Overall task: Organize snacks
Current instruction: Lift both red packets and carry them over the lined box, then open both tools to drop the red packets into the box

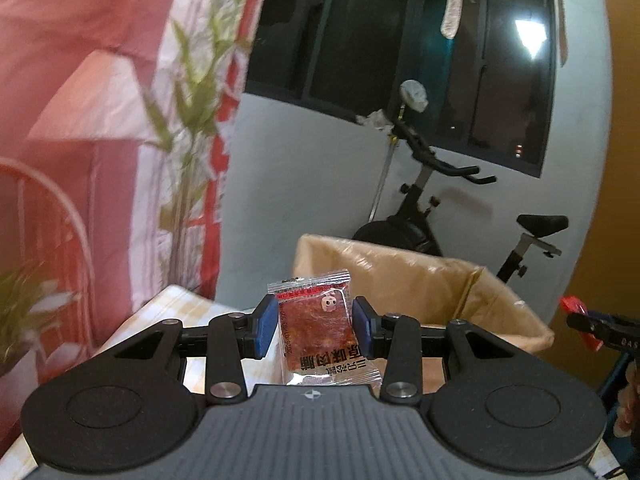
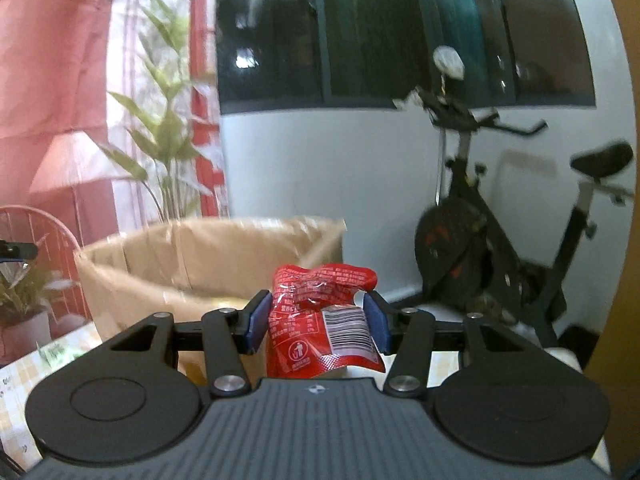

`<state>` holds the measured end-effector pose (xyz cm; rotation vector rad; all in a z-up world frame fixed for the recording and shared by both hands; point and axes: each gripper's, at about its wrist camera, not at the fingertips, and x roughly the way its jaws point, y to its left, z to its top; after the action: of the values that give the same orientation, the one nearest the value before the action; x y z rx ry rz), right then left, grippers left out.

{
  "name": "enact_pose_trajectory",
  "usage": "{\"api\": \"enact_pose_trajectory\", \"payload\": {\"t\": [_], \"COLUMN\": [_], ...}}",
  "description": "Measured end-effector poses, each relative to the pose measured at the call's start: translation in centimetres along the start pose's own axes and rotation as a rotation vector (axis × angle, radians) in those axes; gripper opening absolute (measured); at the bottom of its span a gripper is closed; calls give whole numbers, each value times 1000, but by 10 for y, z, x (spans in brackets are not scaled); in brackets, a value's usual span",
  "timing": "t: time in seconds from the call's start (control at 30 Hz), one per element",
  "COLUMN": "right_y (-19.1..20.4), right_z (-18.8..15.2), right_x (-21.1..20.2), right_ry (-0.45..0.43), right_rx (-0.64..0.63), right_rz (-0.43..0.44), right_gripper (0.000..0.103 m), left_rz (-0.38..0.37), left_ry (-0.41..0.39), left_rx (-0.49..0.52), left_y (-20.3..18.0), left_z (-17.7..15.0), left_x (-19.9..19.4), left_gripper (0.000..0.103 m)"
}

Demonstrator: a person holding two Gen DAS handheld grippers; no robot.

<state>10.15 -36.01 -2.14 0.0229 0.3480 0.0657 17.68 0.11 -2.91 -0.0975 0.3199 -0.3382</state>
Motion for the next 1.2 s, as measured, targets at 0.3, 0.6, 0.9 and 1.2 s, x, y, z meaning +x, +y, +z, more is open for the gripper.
{"api": "enact_pose_trajectory", "payload": {"t": [0.3, 0.6, 0.9, 1.2], "right_y": [31, 64, 71, 72], "right_z": [43, 58, 62, 63], "right_x": [39, 142, 158, 120], "right_ry": [-20, 220, 253, 229], "right_rx": [-75, -78, -32, -27], "right_rz": [107, 154, 149, 157], "right_gripper": [53, 57, 82, 82], "left_rz": [-94, -77, -55, -67], "left_ry": [63, 164, 180, 209], "left_rx": [21, 22, -18, -65], "left_y": [-31, -36, -21, -6], "left_z": [20, 24, 32, 35], "left_x": [55, 122, 120, 80], "left_gripper": [43, 51, 68, 69]}}
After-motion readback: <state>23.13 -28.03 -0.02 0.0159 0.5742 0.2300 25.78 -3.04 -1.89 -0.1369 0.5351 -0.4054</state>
